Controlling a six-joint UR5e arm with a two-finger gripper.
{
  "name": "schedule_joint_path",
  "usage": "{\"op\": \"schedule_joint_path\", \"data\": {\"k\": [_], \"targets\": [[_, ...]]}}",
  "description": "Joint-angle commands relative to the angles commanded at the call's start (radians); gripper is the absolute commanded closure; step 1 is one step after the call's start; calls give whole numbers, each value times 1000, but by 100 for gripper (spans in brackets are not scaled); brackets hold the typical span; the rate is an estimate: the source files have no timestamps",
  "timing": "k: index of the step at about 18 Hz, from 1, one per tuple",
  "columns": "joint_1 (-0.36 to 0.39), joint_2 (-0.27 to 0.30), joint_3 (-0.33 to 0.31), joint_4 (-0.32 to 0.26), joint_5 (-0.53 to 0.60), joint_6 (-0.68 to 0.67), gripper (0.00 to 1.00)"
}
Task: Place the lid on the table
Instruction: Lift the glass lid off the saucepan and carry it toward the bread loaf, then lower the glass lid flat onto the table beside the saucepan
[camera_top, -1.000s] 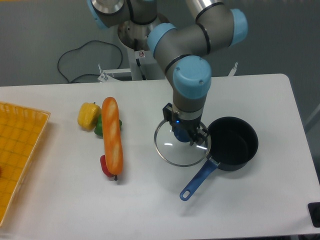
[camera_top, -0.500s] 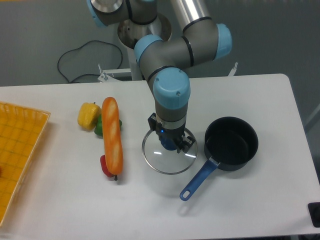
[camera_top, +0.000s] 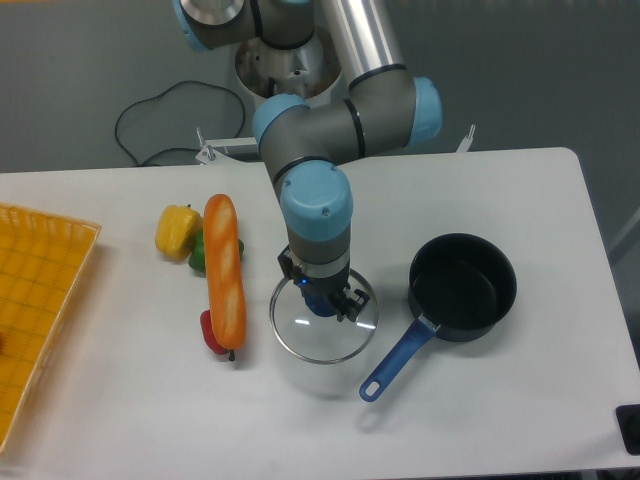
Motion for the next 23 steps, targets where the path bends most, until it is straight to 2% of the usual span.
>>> {"op": "schedule_joint_path", "data": {"k": [2,20,23], "targets": [[-12,-8,-6,14,29,-3,38],[-26,-72,-9,43,39,-38,38],[-28,-84,-9,62,39,-66,37]]}}
